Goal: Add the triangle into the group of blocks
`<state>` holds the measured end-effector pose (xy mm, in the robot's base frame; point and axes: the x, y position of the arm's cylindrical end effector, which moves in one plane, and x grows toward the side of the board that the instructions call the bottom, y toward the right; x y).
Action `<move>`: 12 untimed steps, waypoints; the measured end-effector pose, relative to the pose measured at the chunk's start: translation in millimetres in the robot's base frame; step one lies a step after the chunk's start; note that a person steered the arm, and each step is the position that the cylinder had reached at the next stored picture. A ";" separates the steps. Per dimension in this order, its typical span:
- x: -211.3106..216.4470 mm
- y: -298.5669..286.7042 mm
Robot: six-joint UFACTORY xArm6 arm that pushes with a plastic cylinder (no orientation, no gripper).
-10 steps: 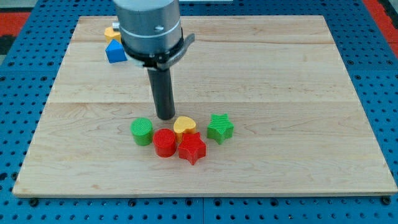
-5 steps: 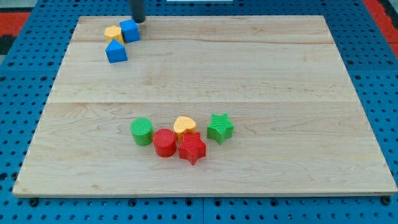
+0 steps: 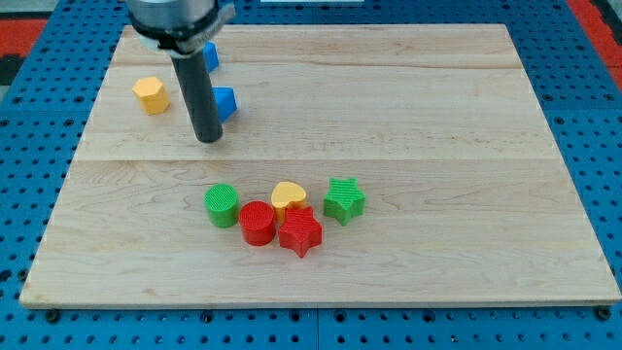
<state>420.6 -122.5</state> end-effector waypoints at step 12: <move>-20.6 84.2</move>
<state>400.0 -38.2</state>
